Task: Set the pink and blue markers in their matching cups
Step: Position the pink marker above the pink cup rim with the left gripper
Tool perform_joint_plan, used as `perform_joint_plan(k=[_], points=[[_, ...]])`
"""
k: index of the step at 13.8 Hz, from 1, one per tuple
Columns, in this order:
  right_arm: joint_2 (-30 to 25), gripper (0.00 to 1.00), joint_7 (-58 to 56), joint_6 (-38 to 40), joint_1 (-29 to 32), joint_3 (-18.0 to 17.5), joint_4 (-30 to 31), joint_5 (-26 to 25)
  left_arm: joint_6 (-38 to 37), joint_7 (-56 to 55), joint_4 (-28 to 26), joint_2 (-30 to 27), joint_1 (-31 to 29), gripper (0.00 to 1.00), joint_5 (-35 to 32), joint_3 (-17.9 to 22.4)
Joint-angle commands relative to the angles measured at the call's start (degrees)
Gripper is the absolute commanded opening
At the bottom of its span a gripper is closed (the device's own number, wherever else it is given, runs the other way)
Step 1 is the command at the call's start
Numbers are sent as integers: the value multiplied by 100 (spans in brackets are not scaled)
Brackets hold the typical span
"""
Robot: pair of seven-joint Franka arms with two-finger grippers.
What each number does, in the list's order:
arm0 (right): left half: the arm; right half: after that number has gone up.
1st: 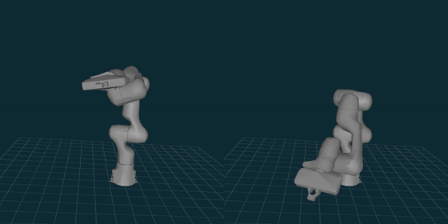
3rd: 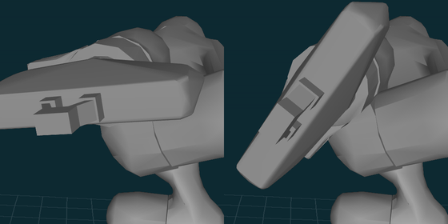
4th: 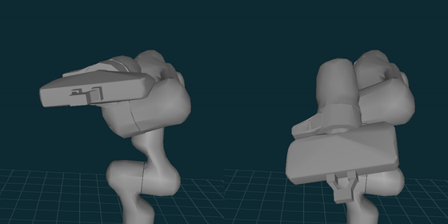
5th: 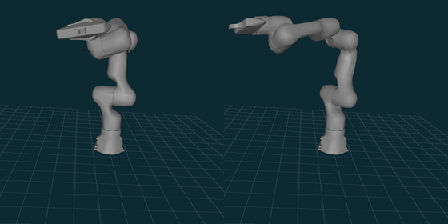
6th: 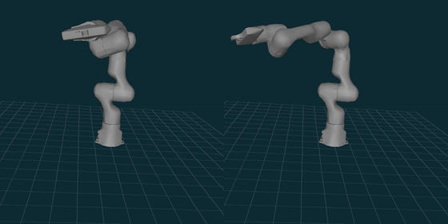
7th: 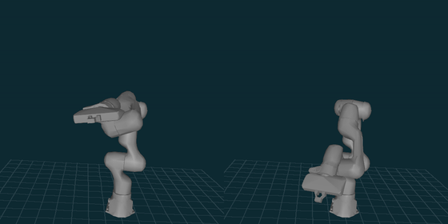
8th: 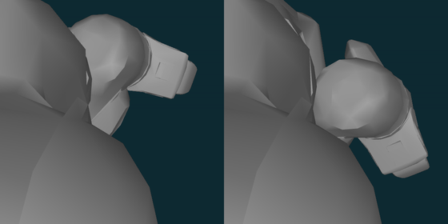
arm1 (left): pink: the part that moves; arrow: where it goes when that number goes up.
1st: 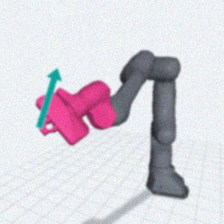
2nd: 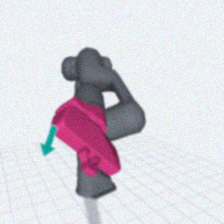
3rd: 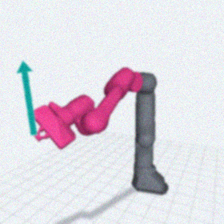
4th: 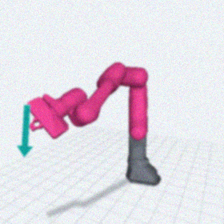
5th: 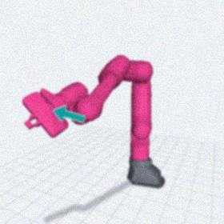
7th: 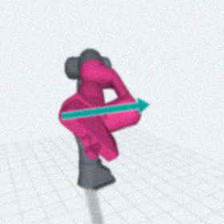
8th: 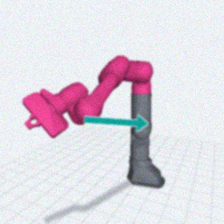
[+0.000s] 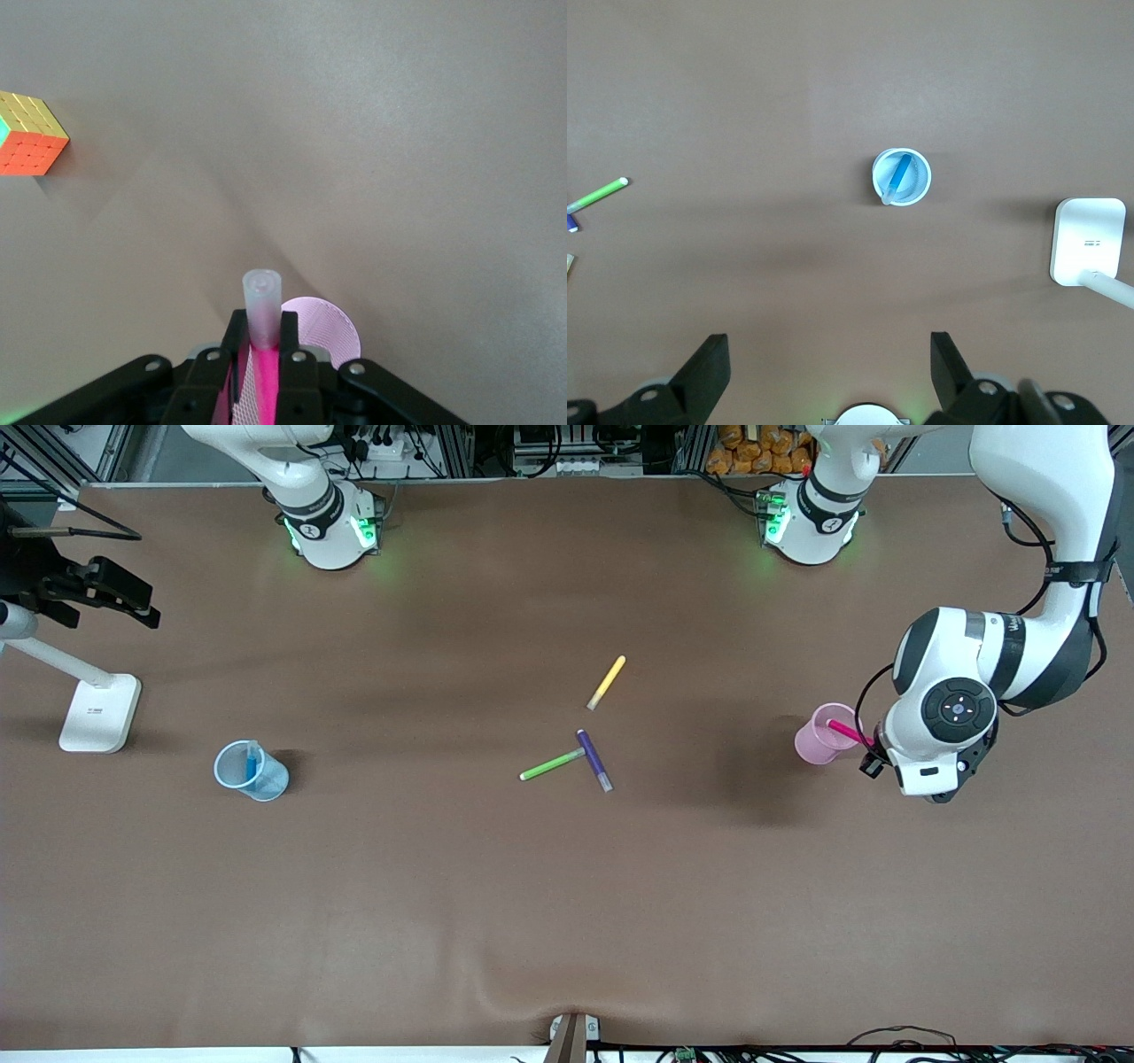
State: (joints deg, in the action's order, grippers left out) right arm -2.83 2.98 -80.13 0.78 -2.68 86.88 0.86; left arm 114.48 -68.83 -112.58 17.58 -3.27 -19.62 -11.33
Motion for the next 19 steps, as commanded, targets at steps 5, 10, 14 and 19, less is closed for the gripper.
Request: perform_joint_plan(k=[5,10,14,19], points=[[-16,100,-34,50,-25,-4,4,-77,-127,-78,-19,-114,-7,0,-147,-44],[-16,100,-34,59,-25,-4,4,-77,-136,-43,-19,-158,46,0,-173,-53],[-16,100,-34,67,-7,-4,4,-60,-416,247,200,-255,142,0,-252,-62],[-16,100,-34,67,-16,-4,4,-60,-857,239,333,-246,248,0,-947,-150]])
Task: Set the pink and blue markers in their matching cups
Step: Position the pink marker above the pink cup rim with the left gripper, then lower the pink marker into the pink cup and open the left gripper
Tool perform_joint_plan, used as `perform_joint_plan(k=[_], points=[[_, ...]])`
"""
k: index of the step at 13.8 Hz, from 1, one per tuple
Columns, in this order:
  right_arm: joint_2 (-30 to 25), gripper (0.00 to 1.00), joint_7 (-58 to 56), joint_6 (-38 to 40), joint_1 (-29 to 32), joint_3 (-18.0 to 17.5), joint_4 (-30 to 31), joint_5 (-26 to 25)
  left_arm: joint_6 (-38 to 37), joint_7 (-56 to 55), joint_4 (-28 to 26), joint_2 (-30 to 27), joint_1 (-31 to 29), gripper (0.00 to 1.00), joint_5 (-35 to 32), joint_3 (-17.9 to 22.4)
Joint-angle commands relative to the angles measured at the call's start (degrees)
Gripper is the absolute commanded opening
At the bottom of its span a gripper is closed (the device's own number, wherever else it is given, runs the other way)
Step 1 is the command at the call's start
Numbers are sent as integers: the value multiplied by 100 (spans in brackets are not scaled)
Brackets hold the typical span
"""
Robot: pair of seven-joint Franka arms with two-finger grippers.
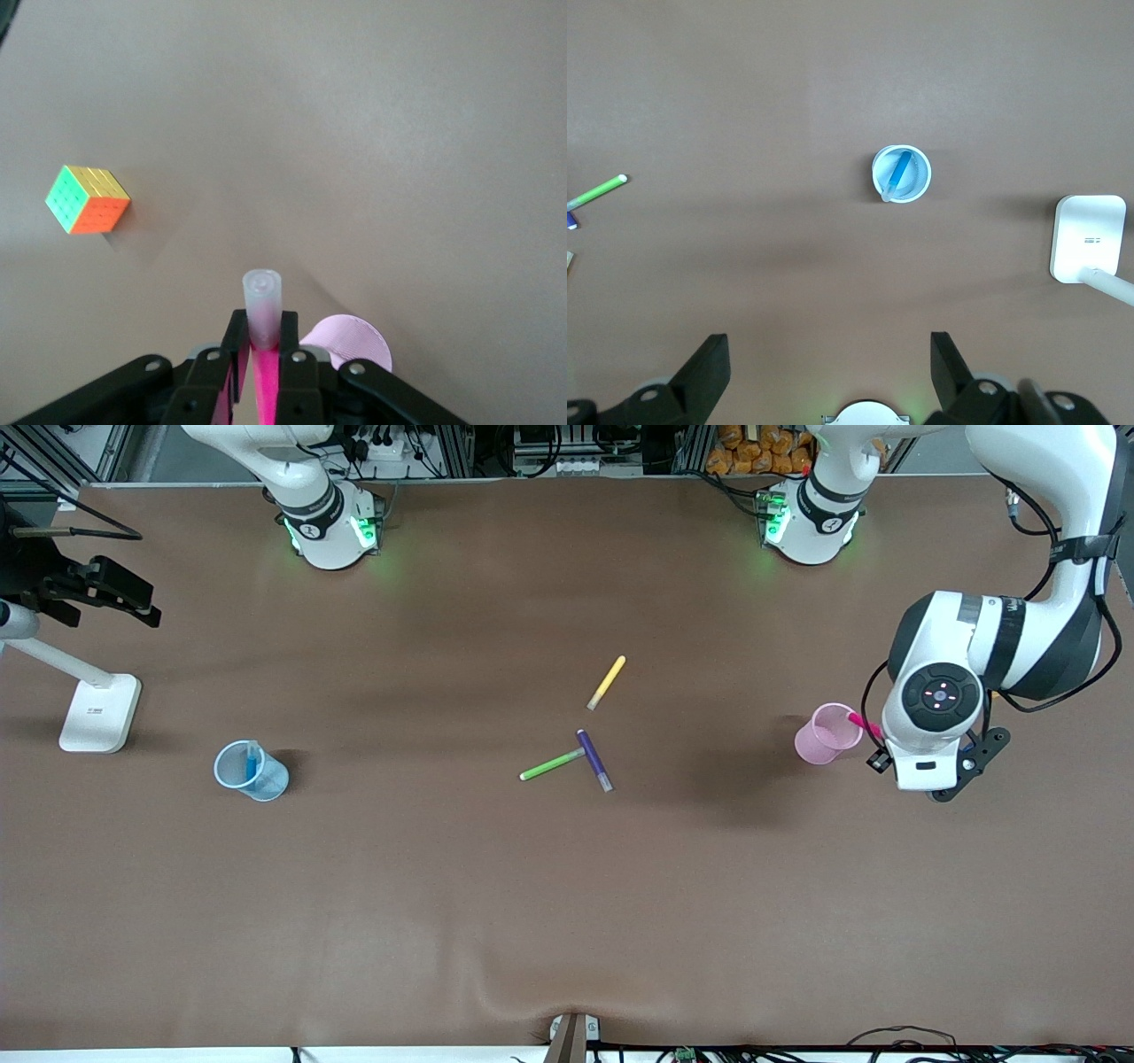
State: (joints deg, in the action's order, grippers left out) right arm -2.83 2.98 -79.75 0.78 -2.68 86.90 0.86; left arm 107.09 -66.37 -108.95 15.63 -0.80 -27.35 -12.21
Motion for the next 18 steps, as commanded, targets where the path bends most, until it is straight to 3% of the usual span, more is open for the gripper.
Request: perform_joint_plan(k=[1,18], points=[[-16,100,-34,29,-16,4,3,-60,-127,-42,-47,1,27,0,-200,-88],[-7,100,-34,65,2,22,3,-51,-408,-1957,-127,669,678,0,-867,-88]])
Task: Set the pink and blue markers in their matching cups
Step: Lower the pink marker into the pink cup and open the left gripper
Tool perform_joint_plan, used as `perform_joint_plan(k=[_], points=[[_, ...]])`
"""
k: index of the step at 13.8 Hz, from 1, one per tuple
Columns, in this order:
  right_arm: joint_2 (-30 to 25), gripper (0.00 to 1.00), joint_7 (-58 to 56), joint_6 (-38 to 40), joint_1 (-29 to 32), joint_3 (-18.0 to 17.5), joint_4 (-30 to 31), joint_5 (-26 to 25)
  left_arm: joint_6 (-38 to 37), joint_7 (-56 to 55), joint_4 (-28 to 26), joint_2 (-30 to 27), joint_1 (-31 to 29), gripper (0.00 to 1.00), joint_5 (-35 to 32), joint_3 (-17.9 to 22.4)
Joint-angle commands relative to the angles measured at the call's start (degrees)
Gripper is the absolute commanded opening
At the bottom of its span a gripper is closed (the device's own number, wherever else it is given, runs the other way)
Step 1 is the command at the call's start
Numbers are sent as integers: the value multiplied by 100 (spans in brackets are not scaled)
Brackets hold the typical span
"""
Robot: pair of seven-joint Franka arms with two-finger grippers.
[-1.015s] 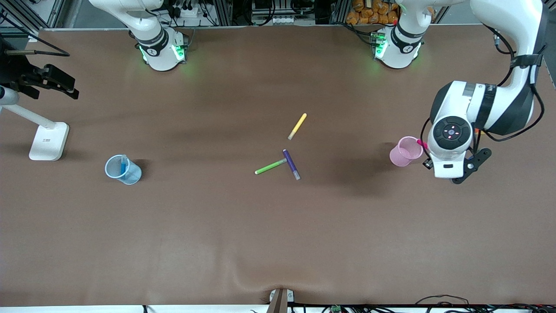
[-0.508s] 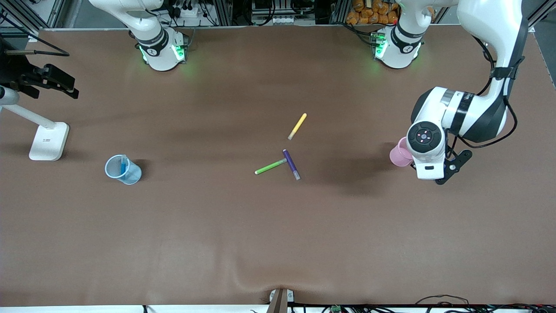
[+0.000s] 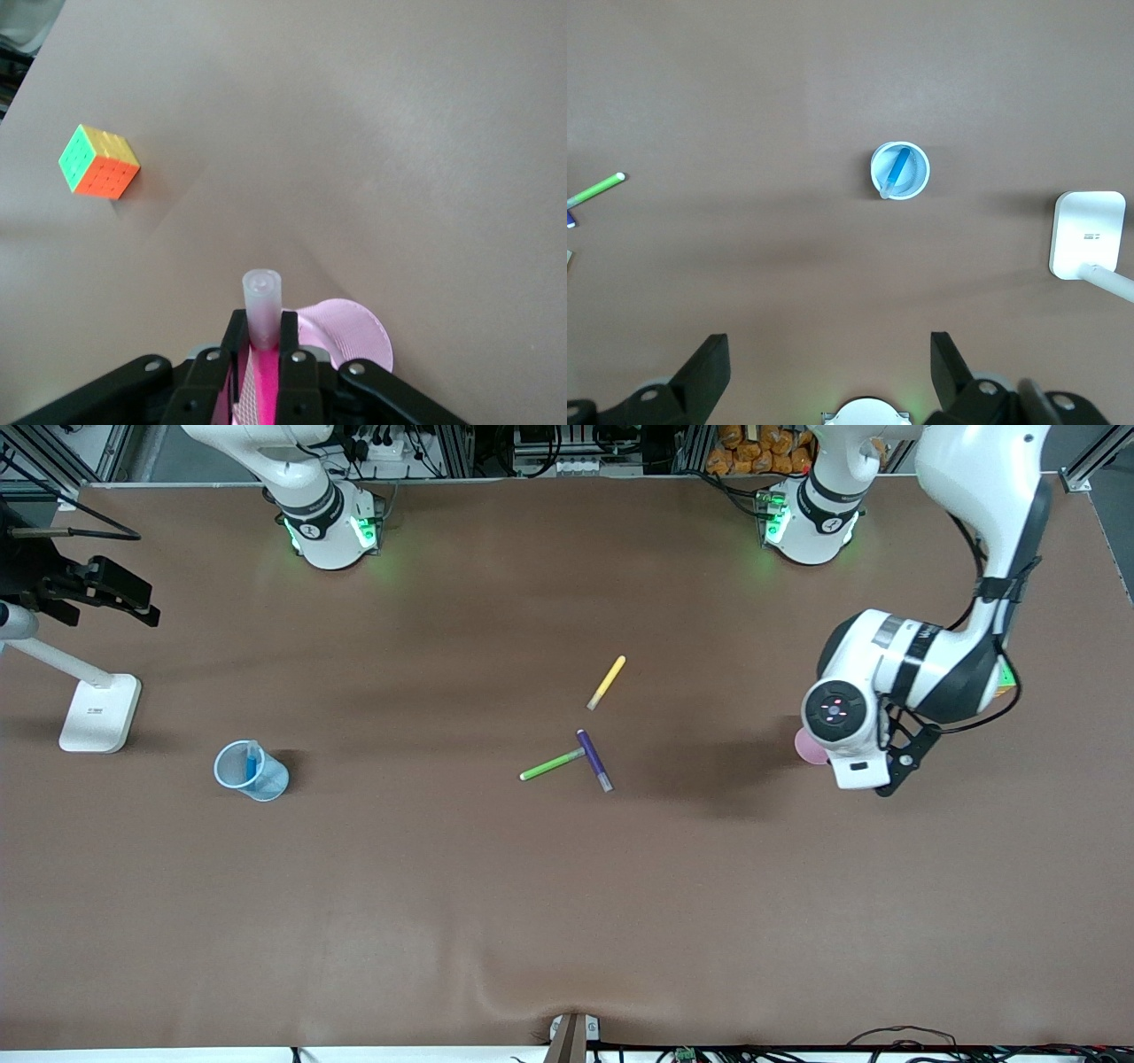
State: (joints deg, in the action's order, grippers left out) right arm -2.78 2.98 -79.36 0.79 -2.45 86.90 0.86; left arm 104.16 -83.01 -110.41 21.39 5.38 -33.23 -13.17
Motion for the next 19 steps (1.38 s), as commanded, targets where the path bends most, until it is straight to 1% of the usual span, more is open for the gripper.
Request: perform_joint_plan(k=[1,2,3,4,8,11,14,16,19], points=[[-12,100,-34,25,9,-1,2,-51,-124,-338,37,128,43,0,-315,-1],[-12,100,-34,25,9,-1,2,-51,-159,-356,72,137,34,15,-316,-1],[-12,100,-34,25,18,-1,2,-51,-212,-339,107,129,34,70,-316,-1],[5,100,-34,25,27,-1,2,-51,-247,-313,151,128,42,100,-316,-1],[41,100,-17,26,36,-1,-15,-60,-528,-32,607,120,-2,100,-184,-1],[41,100,18,17,35,8,-15,-51,-747,949,1143,41,-37,100,464,-1],[49,100,36,17,53,8,-15,-51,-1134,1926,1819,-47,-37,100,1097,-1],[49,100,45,17,53,8,-6,-60,-1196,2698,1987,-283,-80,100,1510,8],[49,100,54,25,62,8,-6,-51,-1197,3850,2006,-784,-212,100,1837,43]])
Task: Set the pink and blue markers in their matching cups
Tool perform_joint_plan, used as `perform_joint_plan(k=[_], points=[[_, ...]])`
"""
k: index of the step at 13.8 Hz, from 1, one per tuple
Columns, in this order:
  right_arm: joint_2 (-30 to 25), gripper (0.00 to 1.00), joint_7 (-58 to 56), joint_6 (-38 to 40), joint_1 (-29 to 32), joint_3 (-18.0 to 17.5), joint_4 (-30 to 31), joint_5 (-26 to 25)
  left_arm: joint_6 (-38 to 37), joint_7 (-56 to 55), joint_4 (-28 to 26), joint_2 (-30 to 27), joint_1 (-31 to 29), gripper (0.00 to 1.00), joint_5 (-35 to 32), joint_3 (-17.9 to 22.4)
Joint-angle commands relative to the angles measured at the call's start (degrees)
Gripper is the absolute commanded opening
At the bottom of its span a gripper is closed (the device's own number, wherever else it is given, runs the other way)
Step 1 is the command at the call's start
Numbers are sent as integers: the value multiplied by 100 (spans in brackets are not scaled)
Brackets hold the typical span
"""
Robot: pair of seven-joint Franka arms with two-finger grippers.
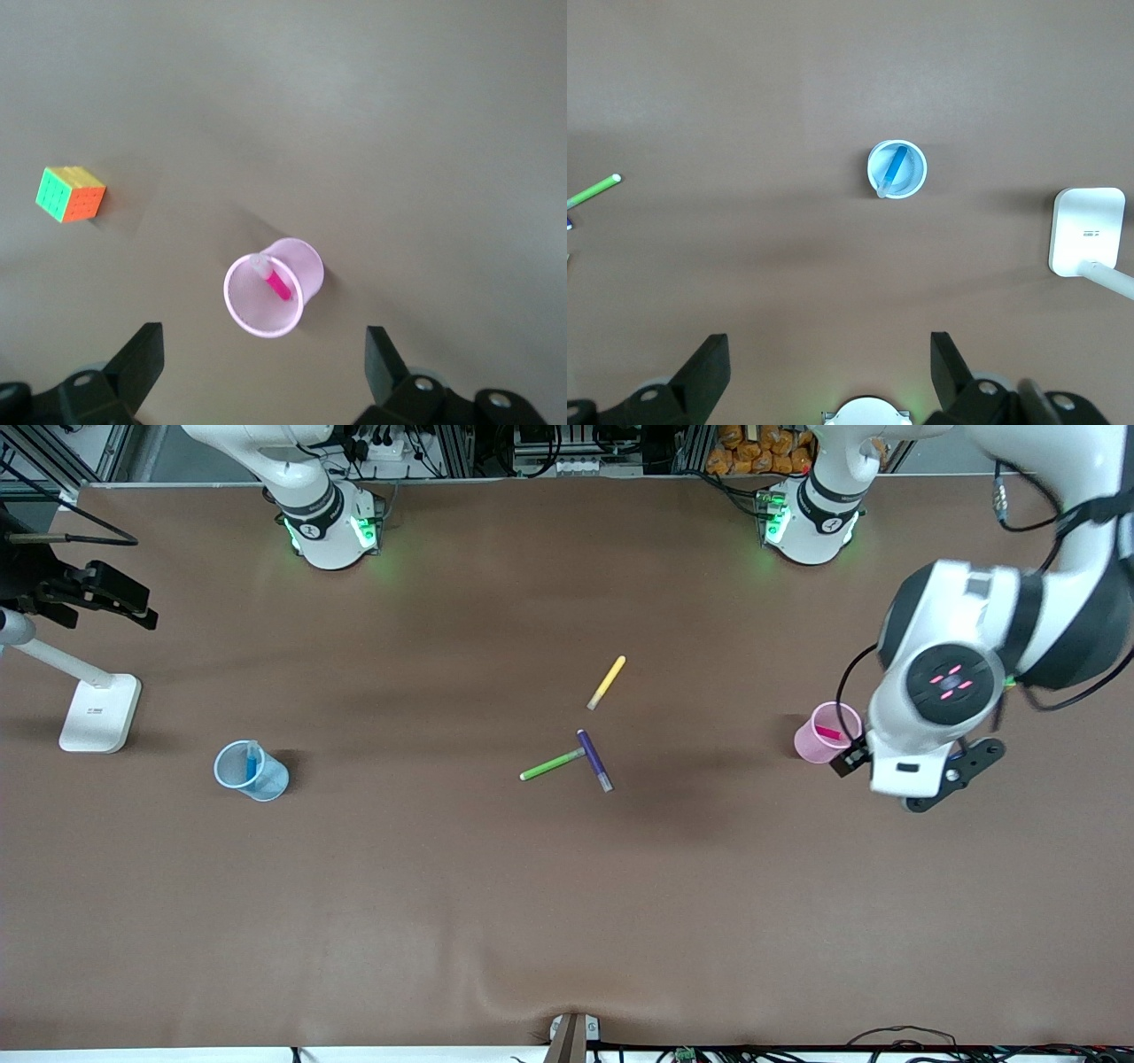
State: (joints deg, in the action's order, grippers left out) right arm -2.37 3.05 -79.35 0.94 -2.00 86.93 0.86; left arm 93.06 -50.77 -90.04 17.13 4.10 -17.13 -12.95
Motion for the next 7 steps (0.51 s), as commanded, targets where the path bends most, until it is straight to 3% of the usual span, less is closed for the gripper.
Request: perform_joint_plan(k=[1,4,7], points=[[9,100,37,25,55,-37,-18,-51,-121,1082,-22,-507,-198,100,279,3],[9,100,37,25,47,-37,-18,-51,-287,2191,258,-807,-488,100,543,3],[9,100,37,25,47,-37,-18,-51,-989,3036,872,-843,-707,100,683,12]])
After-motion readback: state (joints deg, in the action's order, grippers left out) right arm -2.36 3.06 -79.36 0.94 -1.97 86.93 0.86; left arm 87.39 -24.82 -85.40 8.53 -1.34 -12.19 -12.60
